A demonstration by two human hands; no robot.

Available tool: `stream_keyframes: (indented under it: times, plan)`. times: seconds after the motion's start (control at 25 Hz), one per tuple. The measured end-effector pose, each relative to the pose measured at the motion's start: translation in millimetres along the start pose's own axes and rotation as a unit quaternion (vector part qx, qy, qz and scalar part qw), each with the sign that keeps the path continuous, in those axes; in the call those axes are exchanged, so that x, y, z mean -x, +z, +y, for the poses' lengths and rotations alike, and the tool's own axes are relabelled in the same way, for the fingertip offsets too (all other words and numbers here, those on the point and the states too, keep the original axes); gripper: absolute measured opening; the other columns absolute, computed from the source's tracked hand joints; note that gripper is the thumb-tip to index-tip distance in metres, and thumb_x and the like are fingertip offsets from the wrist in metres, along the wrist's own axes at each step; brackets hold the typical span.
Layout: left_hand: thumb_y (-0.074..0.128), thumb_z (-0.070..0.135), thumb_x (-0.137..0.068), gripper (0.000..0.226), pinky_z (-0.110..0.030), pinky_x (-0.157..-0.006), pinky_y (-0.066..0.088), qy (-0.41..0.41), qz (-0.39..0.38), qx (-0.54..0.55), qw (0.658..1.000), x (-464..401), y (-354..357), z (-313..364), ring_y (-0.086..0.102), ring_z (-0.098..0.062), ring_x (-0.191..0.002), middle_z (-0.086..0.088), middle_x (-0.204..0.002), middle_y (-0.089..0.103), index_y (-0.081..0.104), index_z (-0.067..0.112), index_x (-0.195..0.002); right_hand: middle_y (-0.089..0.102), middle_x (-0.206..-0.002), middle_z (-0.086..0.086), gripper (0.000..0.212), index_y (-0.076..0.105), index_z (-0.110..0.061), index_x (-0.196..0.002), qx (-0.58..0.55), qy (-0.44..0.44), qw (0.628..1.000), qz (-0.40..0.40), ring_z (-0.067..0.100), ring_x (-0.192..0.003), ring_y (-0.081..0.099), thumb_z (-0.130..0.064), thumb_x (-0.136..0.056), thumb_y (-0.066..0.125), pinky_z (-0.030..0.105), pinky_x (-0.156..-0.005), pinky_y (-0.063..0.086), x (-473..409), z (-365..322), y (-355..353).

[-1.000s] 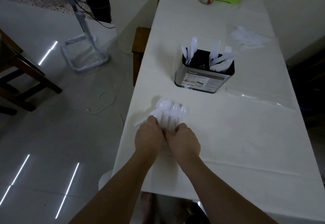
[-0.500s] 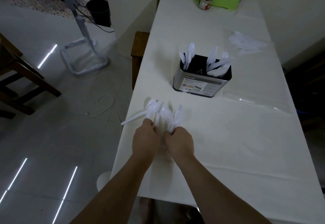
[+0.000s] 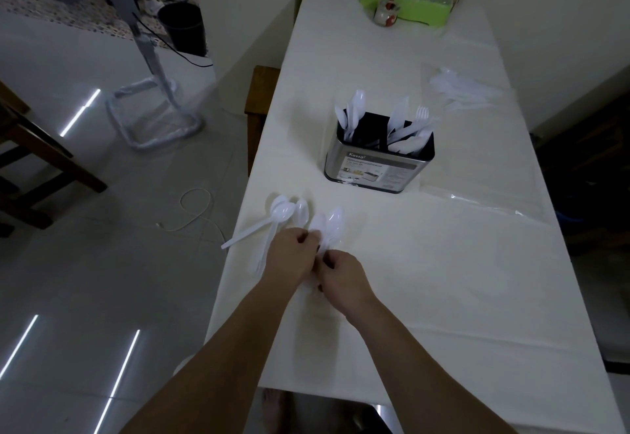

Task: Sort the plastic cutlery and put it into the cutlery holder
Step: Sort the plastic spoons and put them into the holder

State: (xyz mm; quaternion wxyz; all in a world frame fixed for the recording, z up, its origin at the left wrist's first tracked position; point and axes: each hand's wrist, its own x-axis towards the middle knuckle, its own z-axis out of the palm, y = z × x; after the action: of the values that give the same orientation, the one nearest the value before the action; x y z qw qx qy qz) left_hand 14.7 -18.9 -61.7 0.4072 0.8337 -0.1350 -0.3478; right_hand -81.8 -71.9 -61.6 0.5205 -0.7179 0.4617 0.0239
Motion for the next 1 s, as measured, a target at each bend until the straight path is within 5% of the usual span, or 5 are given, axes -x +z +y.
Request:
stream_keyframes:
  times: [0.12, 0.4, 0.64, 0.8, 1.0]
  plan:
    - [0.053, 0.026, -0.094, 0.033, -0.031, -0.064, 0.046, -0.044, 0.023, 0.106, 0.993, 0, -4, 6, 0.057, -0.018, -0.062, -0.005, -0.064, 0.062, 0.066, 0.003, -0.074, 0.061, -0.071, 0.001, 0.033, 0.053, -0.022, -0.069, 0.061, -0.024, 0.998, -0.008, 0.02, -0.067, 0.058, -0.035, -0.098, 0.044, 0.036, -0.067, 0.048, 3, -3, -1]
    - [0.049, 0.031, -0.095, 0.029, -0.045, -0.095, 0.053, -0.099, -0.057, 0.192, 0.975, 2, -7, -7, 0.073, -0.023, -0.091, -0.003, -0.082, 0.078, 0.072, 0.017, -0.084, 0.071, -0.098, 0.009, 0.04, 0.063, -0.012, -0.106, 0.176, -0.076, 0.979, -0.066, 0.026, -0.086, 0.065, -0.037, -0.1, 0.033, 0.037, -0.076, 0.052, 7, -10, 8]
    - [0.042, 0.02, -0.102, 0.022, -0.036, -0.059, 0.056, -0.154, 0.023, 0.297, 0.942, -3, -24, -12, 0.068, -0.026, -0.06, -0.013, -0.081, 0.066, 0.061, 0.008, -0.098, 0.065, -0.084, 0.0, 0.03, 0.059, -0.015, -0.09, 0.191, 0.04, 0.971, 0.14, 0.023, -0.079, 0.063, -0.04, -0.097, 0.044, 0.03, -0.067, 0.05, -3, 4, 1]
    - [0.037, 0.013, -0.099, 0.028, -0.031, -0.051, 0.043, -0.185, 0.04, 0.269, 0.944, -7, -30, -16, 0.048, -0.02, -0.049, -0.01, -0.068, 0.055, 0.06, 0.008, -0.084, 0.067, -0.081, 0.002, 0.024, 0.064, -0.014, -0.088, 0.208, 0.09, 0.969, 0.095, 0.023, -0.076, 0.066, -0.037, -0.089, 0.057, 0.025, -0.057, 0.045, -12, 10, 5]
    - [0.041, 0.014, -0.092, 0.023, -0.027, -0.046, 0.04, -0.229, 0.008, 0.338, 0.913, -10, -34, -14, 0.048, -0.018, -0.045, -0.006, -0.063, 0.054, 0.063, 0.007, -0.094, 0.049, -0.043, -0.004, 0.031, 0.052, -0.013, -0.053, 0.113, 0.045, 0.988, 0.092, 0.016, -0.043, 0.046, -0.028, -0.08, 0.057, 0.025, -0.043, 0.034, -1, -14, 3]
